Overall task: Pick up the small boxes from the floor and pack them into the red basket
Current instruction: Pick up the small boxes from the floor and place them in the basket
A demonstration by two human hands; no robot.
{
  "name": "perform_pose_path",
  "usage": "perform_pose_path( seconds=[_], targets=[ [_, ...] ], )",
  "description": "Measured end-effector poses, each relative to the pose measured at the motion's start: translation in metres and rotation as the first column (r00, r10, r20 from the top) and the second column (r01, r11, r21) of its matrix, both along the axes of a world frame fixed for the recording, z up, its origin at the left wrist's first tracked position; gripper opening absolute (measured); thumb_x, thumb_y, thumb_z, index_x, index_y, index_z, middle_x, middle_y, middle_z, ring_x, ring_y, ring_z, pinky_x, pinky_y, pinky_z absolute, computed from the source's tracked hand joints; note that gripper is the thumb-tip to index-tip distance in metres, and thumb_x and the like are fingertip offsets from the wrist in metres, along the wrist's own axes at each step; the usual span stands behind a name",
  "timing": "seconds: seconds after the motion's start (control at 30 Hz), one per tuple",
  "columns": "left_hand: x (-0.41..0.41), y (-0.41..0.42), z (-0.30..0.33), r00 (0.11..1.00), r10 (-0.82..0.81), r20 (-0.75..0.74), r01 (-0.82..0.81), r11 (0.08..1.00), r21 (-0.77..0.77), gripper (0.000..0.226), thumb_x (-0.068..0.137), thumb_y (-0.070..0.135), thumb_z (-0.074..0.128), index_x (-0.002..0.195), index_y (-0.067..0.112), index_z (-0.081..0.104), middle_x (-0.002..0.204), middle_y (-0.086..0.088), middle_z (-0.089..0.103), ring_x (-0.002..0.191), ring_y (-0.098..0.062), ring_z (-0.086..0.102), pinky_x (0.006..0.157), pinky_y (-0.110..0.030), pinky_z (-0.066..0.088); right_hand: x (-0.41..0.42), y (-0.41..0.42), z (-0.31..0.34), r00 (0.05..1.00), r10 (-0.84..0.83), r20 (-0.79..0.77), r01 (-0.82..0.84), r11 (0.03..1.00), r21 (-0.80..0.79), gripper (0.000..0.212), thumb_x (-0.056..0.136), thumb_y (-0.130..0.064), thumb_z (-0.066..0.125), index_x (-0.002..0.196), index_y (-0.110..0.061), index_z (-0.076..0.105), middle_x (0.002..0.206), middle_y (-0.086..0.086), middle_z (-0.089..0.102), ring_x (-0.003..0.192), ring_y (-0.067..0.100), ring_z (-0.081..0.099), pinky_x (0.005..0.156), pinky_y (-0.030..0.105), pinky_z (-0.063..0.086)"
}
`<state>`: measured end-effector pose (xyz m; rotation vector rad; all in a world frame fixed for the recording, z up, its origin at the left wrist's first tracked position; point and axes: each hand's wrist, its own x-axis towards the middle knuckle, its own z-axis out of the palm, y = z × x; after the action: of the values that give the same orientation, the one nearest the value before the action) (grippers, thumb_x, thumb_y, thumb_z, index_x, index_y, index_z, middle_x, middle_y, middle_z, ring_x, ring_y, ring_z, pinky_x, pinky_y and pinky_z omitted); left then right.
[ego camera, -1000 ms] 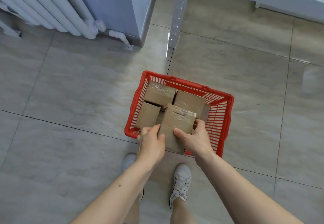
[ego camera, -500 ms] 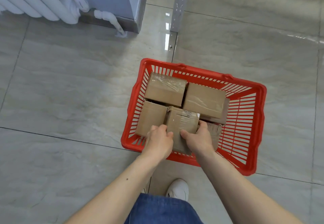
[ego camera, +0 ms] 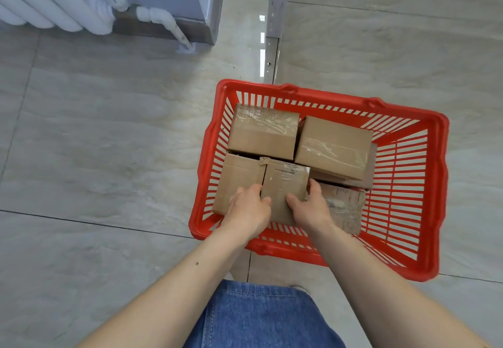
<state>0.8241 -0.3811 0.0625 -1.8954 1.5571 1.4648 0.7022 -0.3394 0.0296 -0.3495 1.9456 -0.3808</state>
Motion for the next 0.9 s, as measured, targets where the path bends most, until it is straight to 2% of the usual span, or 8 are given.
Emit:
perform_pose_path(
  seconds=[0.1, 0.23, 0.33, 0.47, 0.6, 0.67, 0.77, 0.9],
  targets=[
    [0.005, 0.002, 0.02, 0.999, 0.032, -0.019, -0.032, 0.999, 0.008, 0.05, 0.101, 0.032, 0.043, 0.149, 0.02, 0.037, 0.148, -0.009, 0.046, 0.136, -0.028, 0.044, 0.11, -0.048, 0.04, -0.006, 0.006, 0.024, 0.999, -0.032, -0.003, 0.032, 0.999, 0.004, 0.073, 0.097, -0.023, 0.057, 0.156, -0.018, 0.015, 0.154, 0.012, 0.041, 0.136, 0.031, 0.045, 0.11, 0.046, 0.04],
    [-0.001, 0.007, 0.07, 0.998, 0.05, -0.022, -0.05, 0.999, 0.009, 0.049, 0.101, 0.033, 0.042, 0.147, 0.018, 0.039, 0.144, -0.01, 0.049, 0.131, -0.029, 0.048, 0.108, -0.047, 0.042, -0.013, 0.02, 0.074, 0.999, -0.05, -0.007, 0.05, 0.999, -0.003, 0.069, 0.095, -0.027, 0.059, 0.154, -0.018, 0.023, 0.156, 0.01, 0.038, 0.136, 0.029, 0.046, 0.109, 0.045, 0.042],
    [-0.011, 0.01, 0.12, 0.999, 0.031, -0.031, -0.031, 0.999, 0.005, 0.052, 0.1, 0.035, 0.043, 0.149, 0.017, 0.037, 0.144, -0.01, 0.051, 0.13, -0.028, 0.051, 0.108, -0.045, 0.042, -0.019, 0.03, 0.127, 0.997, -0.078, 0.004, 0.078, 0.997, -0.018, 0.066, 0.093, -0.029, 0.062, 0.15, -0.016, 0.031, 0.152, 0.007, 0.043, 0.126, 0.022, 0.051, 0.103, 0.039, 0.045],
    [-0.032, 0.007, 0.2, 0.997, -0.015, -0.072, 0.013, 1.0, -0.026, 0.052, 0.099, 0.036, 0.044, 0.147, 0.015, 0.039, 0.141, -0.008, 0.054, 0.129, -0.026, 0.052, 0.107, -0.038, 0.042, -0.034, 0.034, 0.208, 0.991, -0.134, 0.003, 0.133, 0.989, -0.067, 0.059, 0.091, -0.024, 0.064, 0.144, -0.011, 0.04, 0.142, 0.008, 0.052, 0.122, 0.021, 0.055, 0.103, 0.039, 0.047],
    [-0.058, 0.005, 0.281, 0.991, -0.046, -0.128, 0.033, 0.994, -0.104, 0.048, 0.097, 0.039, 0.048, 0.138, 0.015, 0.049, 0.138, -0.005, 0.058, 0.128, -0.024, 0.052, 0.107, -0.038, 0.041, -0.053, 0.035, 0.29, 0.985, -0.172, -0.027, 0.166, 0.975, -0.151, 0.049, 0.091, -0.025, 0.064, 0.136, -0.012, 0.048, 0.125, 0.002, 0.058, 0.105, 0.015, 0.055, 0.085, 0.03, 0.044],
    [-0.073, 0.007, 0.319, 0.987, -0.062, -0.148, 0.042, 0.99, -0.134, 0.042, 0.096, 0.04, 0.049, 0.131, 0.017, 0.055, 0.133, -0.003, 0.061, 0.124, -0.024, 0.054, 0.106, -0.039, 0.043, -0.062, 0.04, 0.328, 0.976, -0.216, -0.041, 0.205, 0.962, -0.18, 0.042, 0.089, -0.025, 0.065, 0.128, -0.015, 0.053, 0.117, 0.001, 0.061, 0.103, 0.018, 0.06, 0.085, 0.035, 0.05],
    [-0.09, 0.015, 0.371, 0.976, -0.108, -0.189, 0.077, 0.983, -0.164, 0.039, 0.095, 0.04, 0.05, 0.125, 0.018, 0.058, 0.129, -0.002, 0.063, 0.12, -0.023, 0.056, 0.103, -0.038, 0.044, -0.072, 0.051, 0.384, 0.959, -0.28, -0.048, 0.264, 0.941, -0.213, 0.039, 0.086, -0.027, 0.066, 0.121, -0.014, 0.057, 0.11, 0.002, 0.065, 0.104, 0.023, 0.064, 0.094, 0.047, 0.054],
    [-0.107, 0.032, 0.431, 0.946, -0.187, -0.264, 0.141, 0.973, -0.184, 0.035, 0.095, 0.039, 0.05, 0.12, 0.016, 0.059, 0.123, -0.002, 0.064, 0.113, -0.021, 0.058, 0.098, -0.036, 0.046, -0.083, 0.07, 0.451, 0.917, -0.398, -0.016, 0.38, 0.885, -0.271, 0.032, 0.087, -0.025, 0.065, 0.117, -0.015, 0.058, 0.112, 0.005, 0.065, 0.107, 0.025, 0.065, 0.097, 0.048, 0.052]
  ],
)
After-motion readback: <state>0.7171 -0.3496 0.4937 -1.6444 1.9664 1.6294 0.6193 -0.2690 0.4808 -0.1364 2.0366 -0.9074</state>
